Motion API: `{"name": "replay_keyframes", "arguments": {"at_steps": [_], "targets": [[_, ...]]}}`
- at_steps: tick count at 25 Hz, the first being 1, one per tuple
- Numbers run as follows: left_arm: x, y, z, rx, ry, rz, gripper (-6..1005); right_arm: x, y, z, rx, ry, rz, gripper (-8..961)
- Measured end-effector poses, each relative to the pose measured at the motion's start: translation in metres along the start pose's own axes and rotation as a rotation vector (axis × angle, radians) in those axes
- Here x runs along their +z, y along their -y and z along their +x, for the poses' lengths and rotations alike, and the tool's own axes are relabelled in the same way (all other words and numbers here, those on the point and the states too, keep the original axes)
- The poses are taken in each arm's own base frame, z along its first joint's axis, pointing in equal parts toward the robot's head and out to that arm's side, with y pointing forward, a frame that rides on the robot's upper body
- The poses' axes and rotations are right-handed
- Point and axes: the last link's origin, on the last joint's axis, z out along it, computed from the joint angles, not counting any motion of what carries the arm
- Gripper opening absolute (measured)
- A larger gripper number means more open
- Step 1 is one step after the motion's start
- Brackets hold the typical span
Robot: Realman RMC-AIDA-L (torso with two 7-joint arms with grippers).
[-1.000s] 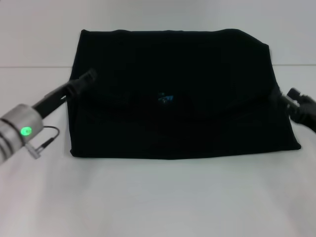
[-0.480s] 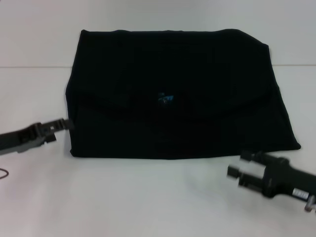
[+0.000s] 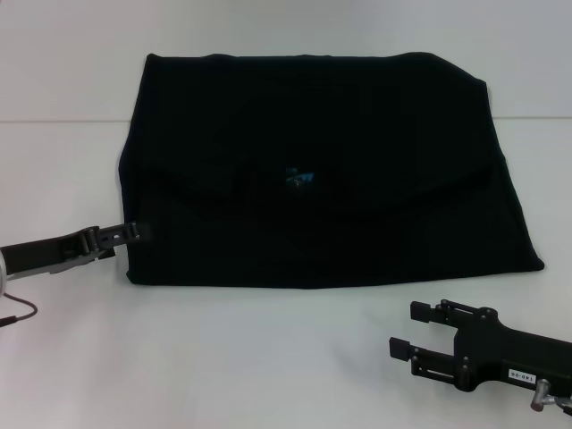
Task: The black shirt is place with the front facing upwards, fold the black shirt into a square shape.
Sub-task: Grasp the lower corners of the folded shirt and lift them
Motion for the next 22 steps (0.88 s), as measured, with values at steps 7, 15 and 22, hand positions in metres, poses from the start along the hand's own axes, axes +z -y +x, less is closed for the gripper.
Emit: {"name": "replay_keyframes", "arguments": {"at_steps": [7,15,22], "targets": [[0.014,-0.007,-0.003,0.022,0.019,-0.015,934,0.002,-0.001,0.002,0.008,-0.004,0.002,744],[0.023,-0.009,-0.008,0.036,0.051,0.005,876,0.005,-0.002,0.001,0.017,-0.001,-0.010,745],[0.019,-0.010,-0.008,0.050,0.061,-0.002,826,0.005,-0.003,0.001,0.020,0.000,-0.010,744]]}}
